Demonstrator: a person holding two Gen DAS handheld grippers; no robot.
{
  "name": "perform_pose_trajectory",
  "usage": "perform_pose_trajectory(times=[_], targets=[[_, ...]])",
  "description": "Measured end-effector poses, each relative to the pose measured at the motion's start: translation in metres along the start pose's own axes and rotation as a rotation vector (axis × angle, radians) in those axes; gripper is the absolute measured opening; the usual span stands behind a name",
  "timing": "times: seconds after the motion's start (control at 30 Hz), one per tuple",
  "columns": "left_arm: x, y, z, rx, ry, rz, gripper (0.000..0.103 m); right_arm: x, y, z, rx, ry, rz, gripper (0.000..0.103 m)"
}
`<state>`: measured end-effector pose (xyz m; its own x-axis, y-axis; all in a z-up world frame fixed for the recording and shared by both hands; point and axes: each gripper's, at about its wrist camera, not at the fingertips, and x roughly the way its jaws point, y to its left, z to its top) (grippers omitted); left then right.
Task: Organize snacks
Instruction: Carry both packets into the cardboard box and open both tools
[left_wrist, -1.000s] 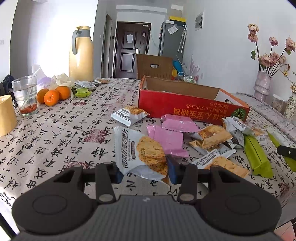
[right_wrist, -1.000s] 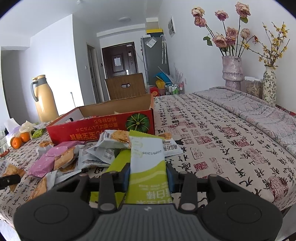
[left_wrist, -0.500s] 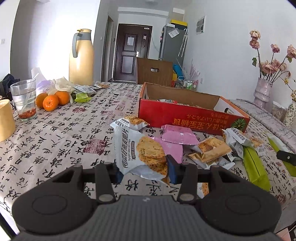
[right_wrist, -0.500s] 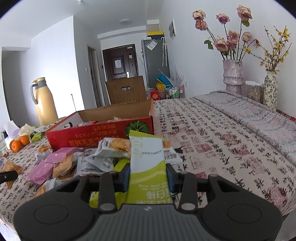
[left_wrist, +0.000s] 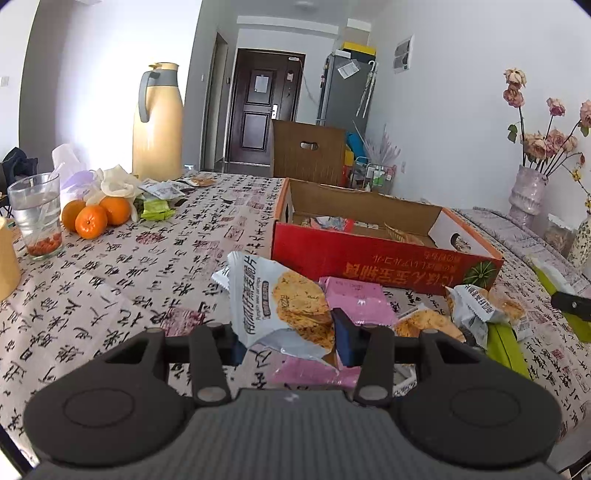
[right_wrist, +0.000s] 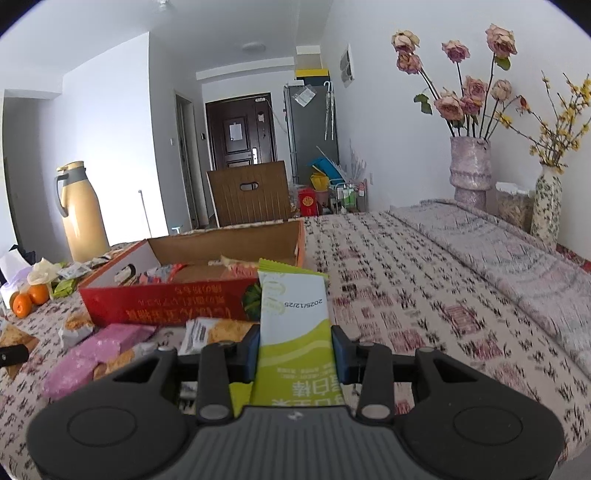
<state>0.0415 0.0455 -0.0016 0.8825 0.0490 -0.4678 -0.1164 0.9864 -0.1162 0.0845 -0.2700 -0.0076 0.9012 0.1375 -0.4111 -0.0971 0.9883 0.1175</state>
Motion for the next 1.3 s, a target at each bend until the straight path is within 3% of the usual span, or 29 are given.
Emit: perform_pose_trajectory(times=[0.3,0.83,1.07,1.3], targets=[[0.015,-0.009,0.025,0.071,-0.045,-0.009,0.046,0.024,0.002,0.02,-0.009,-0.018,0.02,0.038],[0.075,-0.049,0.104,0.134,-0.101,-0.067,0.046,0.086,0.015,0.07,-0.079,-0.056,0.055,0.038],[0.115,-0.066,0.133,0.132,-0.071,-0.05,0.046,0.126,0.031,0.089,-0.105,-0.002,0.069,0.038],[0.168,-0.079,0.14,0.128,0.011,-0.001,0.046,0.178,0.052,0.104,-0.113,0.064,0.06,0.038]])
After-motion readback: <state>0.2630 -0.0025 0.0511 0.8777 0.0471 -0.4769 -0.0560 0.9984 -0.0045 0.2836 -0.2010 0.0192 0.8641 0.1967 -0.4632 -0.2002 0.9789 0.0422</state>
